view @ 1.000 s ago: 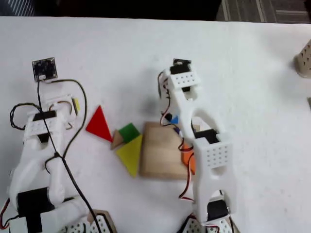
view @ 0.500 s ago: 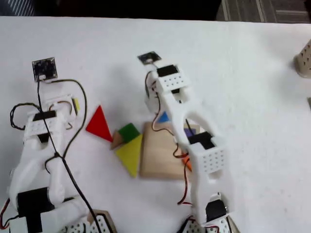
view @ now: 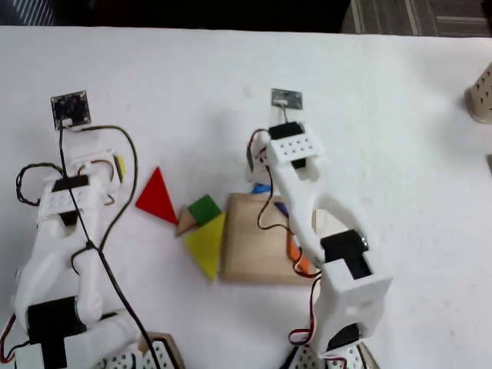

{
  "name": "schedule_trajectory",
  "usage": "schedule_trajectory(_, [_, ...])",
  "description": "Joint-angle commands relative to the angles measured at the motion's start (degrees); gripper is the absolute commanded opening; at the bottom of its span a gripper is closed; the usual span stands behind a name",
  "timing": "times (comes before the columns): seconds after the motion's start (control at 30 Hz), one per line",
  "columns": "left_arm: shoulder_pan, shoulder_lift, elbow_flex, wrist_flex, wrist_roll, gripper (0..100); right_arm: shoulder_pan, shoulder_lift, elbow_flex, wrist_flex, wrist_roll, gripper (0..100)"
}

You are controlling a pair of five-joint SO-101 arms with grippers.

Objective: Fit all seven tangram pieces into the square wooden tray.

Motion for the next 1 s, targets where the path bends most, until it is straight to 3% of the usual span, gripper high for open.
schedule_trajectory(0.0, [-0.4, -0.04, -0.62, 0.26, -0.44, 14, 0.4, -2.07, 0.0, -3.3, -5.19, 16.3])
schedule_trajectory(0.4, [-0.4, -0.04, -0.62, 0.26, -0.44, 14, -1.45, 1.01, 0.0, -6.29, -5.71, 16.4])
schedule_trajectory(0.57, [-0.4, -0.04, -0.62, 0.26, -0.44, 14, -1.45, 1.27, 0.0, -4.7, -7.56, 22.7])
schedule_trajectory(0.97, [-0.4, -0.04, -0.53, 0.26, -0.44, 14, -2.07, 1.45, 0.0, -5.14, -6.68, 19.0])
